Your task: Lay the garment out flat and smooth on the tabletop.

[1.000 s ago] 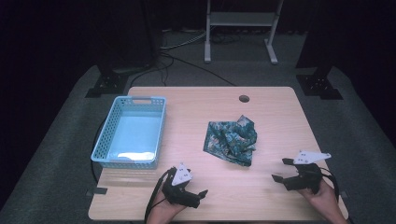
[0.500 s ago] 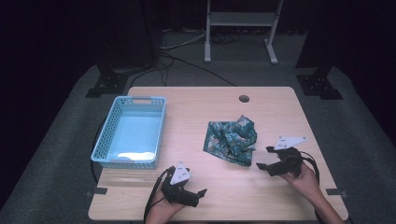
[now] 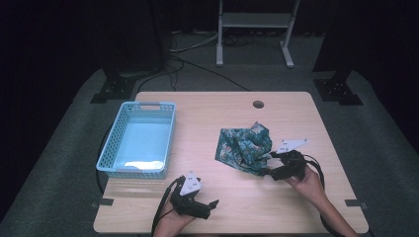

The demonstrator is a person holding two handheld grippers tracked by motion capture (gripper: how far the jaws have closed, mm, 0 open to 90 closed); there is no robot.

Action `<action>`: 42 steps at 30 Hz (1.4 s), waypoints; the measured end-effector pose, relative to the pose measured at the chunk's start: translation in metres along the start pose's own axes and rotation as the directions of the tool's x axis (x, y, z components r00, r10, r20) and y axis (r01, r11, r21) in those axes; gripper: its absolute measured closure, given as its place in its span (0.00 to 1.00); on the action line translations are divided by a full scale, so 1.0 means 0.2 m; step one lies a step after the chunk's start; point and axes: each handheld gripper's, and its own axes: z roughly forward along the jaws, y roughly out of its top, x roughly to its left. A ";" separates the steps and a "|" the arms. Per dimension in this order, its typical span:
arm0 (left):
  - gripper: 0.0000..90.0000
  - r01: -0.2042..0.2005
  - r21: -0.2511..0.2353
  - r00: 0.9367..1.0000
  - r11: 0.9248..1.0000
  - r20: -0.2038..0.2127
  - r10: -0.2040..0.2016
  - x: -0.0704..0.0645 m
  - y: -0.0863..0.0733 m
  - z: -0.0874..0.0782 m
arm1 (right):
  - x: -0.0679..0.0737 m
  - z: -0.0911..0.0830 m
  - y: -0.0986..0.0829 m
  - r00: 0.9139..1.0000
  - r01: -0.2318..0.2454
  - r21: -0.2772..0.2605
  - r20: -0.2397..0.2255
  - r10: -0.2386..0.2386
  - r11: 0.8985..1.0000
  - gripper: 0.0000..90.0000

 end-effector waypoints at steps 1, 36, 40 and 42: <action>0.06 0.000 0.000 1.000 1.000 0.000 0.000 0.00 0.00 0.00 | 0.00 0.01 0.00 1.000 0.000 0.003 0.000 0.000 1.000 0.26; 0.06 -0.002 0.013 1.000 1.000 0.000 0.002 -0.01 0.00 0.02 | -0.02 0.17 0.05 0.997 0.074 0.054 -0.014 -0.073 0.996 0.84; 0.06 -0.004 0.012 1.000 1.000 0.000 0.004 -0.01 0.00 0.01 | -0.01 0.17 0.05 0.995 0.092 0.059 -0.047 -0.089 0.994 0.86; 0.06 -0.005 0.012 1.000 1.000 0.000 0.005 -0.01 0.00 0.01 | 0.02 0.16 0.04 0.992 0.111 0.059 -0.069 -0.107 0.992 0.86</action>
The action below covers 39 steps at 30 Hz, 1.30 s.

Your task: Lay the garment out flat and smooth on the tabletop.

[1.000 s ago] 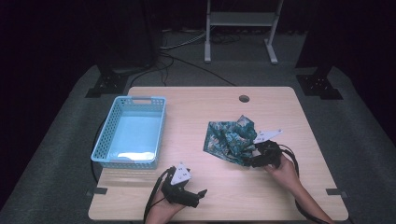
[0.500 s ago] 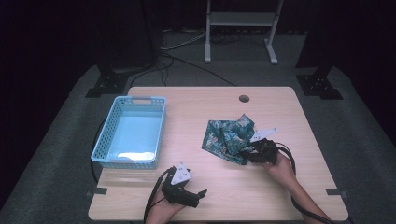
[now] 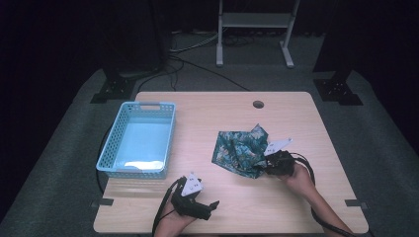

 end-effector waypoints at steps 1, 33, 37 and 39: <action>0.06 0.000 0.000 1.000 1.000 0.000 0.000 0.00 0.00 0.00 | 0.00 0.00 0.00 1.000 0.000 0.000 0.000 0.000 1.000 0.86; 0.06 -0.010 0.012 1.000 1.000 0.009 0.010 -0.02 0.01 0.03 | 0.30 -0.06 -0.07 0.973 0.156 -0.034 -0.168 -0.160 0.987 0.85; 0.06 -0.011 0.014 1.000 1.000 0.013 0.011 -0.03 0.01 0.04 | 0.33 -0.07 -0.08 0.966 0.167 -0.048 -0.190 -0.173 0.985 0.85; 0.06 -0.014 0.018 1.000 1.000 0.015 0.014 -0.03 0.02 0.05 | 0.34 -0.07 -0.09 0.963 0.171 -0.055 -0.204 -0.178 0.984 0.85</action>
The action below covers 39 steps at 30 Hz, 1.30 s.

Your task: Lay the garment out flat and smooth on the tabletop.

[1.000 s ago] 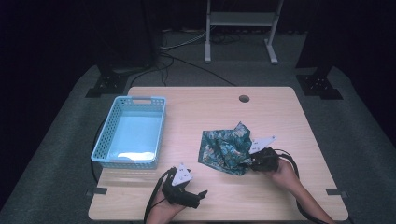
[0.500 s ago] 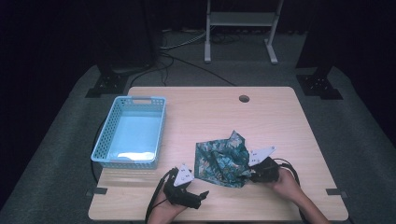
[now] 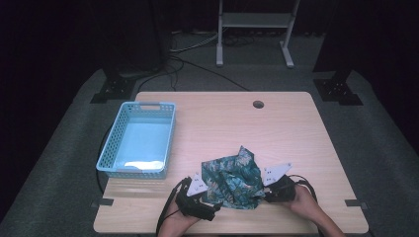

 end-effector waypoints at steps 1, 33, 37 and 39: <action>0.06 -0.002 0.002 1.000 1.000 0.002 0.002 0.00 0.01 0.01 | 0.00 0.00 0.00 1.000 0.004 -0.001 -0.003 -0.004 1.000 0.85; 0.12 -0.023 0.114 0.998 0.993 0.055 0.017 0.07 0.10 0.20 | -0.08 -0.32 0.25 0.999 -0.050 -0.112 -0.008 0.049 0.992 0.33; 0.12 -0.031 0.114 0.998 0.993 0.055 0.025 0.07 0.10 0.20 | -0.08 -0.23 0.34 0.999 -0.025 -0.073 -0.032 0.022 0.997 0.32; 0.12 -0.036 0.114 0.998 0.993 0.054 0.030 0.07 0.10 0.21 | -0.09 -0.17 0.36 0.999 -0.018 -0.041 -0.042 0.017 0.999 0.33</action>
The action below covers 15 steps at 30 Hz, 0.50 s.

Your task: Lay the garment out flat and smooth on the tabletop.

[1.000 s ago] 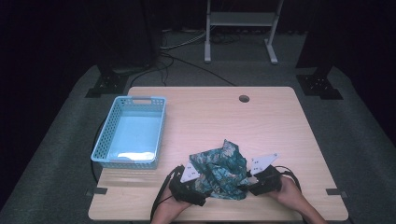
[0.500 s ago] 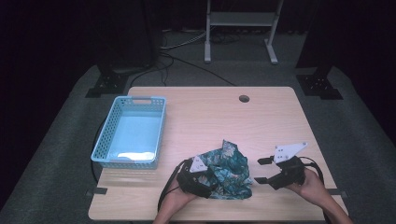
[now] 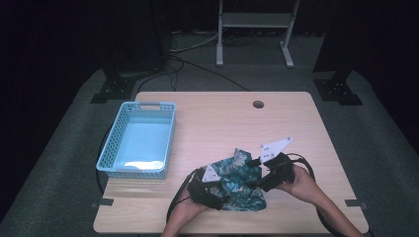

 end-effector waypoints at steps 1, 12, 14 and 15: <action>0.12 0.000 0.000 1.000 1.000 0.000 0.000 0.00 0.00 0.00 | 0.00 0.00 0.00 1.000 0.000 0.000 0.000 0.000 1.000 0.33; 0.12 -0.015 0.000 1.000 1.000 -0.013 0.015 -0.01 0.00 0.00 | 0.00 0.23 -0.04 1.000 0.025 0.136 -0.006 -0.024 0.990 0.55; 0.12 -0.016 -0.002 1.000 1.000 -0.013 0.016 -0.01 -0.01 0.00 | 0.00 0.24 -0.05 0.999 0.030 0.152 0.009 -0.032 0.988 0.64; 0.12 -0.017 -0.003 1.000 1.000 -0.013 0.017 -0.01 -0.01 0.00 | 0.00 0.25 -0.06 0.999 0.036 0.159 0.009 -0.038 0.987 0.70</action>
